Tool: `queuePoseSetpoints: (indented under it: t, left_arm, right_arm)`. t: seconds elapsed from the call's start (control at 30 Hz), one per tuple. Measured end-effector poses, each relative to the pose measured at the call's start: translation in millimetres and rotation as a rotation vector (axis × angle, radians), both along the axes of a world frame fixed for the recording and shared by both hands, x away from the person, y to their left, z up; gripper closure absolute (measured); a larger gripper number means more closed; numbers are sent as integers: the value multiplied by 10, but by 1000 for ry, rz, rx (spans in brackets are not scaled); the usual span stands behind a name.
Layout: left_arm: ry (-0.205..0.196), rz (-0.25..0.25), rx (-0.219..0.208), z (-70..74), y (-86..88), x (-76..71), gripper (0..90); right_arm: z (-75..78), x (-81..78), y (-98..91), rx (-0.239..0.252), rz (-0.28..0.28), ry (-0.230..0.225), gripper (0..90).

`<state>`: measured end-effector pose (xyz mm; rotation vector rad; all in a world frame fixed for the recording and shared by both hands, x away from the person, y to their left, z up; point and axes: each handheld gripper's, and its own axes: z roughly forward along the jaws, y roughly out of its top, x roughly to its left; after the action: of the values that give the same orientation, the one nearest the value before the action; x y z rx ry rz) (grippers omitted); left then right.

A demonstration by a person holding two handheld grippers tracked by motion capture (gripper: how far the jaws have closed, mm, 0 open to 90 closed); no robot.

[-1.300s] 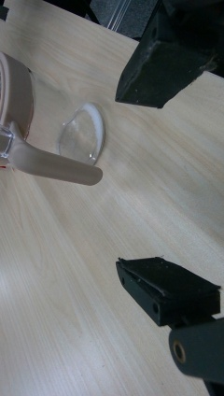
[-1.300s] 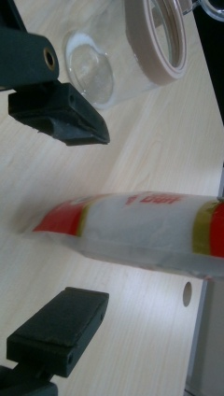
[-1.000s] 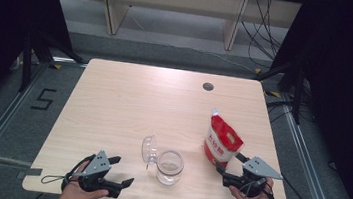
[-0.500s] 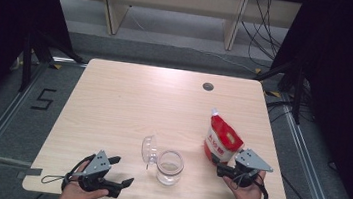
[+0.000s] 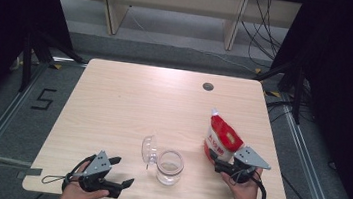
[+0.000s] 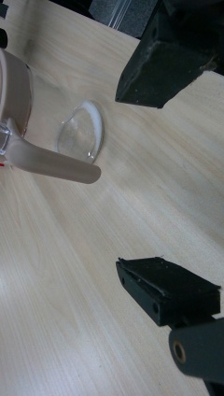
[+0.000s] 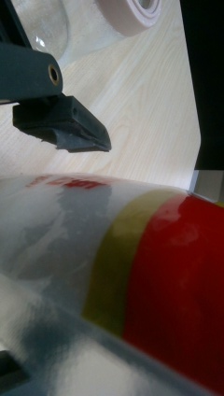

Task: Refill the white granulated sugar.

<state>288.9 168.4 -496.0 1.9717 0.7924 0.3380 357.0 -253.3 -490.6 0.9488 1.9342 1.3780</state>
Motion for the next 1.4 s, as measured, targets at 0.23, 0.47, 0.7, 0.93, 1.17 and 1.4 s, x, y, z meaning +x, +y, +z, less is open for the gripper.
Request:
queuePoseSetpoints:
  t: [0.23,0.47,0.7,0.93,1.17,1.4]
  left_arm:
    - [15,7,-9,-13,-23,-12,158]
    - [14,8,-8,-13,-20,-13,158]
    - [14,5,-7,-13,-27,-19,158]
    - [12,3,-5,-12,-27,-18,158]
    - [0,-7,8,-10,-24,-13,157]
    - [6,-4,27,-13,-20,-14,158]
  right_arm:
    - [-18,10,20,19,2,-18,279]
    - [-35,13,38,29,16,-28,295]
    - [-49,12,19,0,-3,-29,331]
    - [-124,15,-14,53,-22,4,374]
    - [-114,28,-6,13,-12,-63,385]
    - [-140,62,7,17,-7,-63,398]
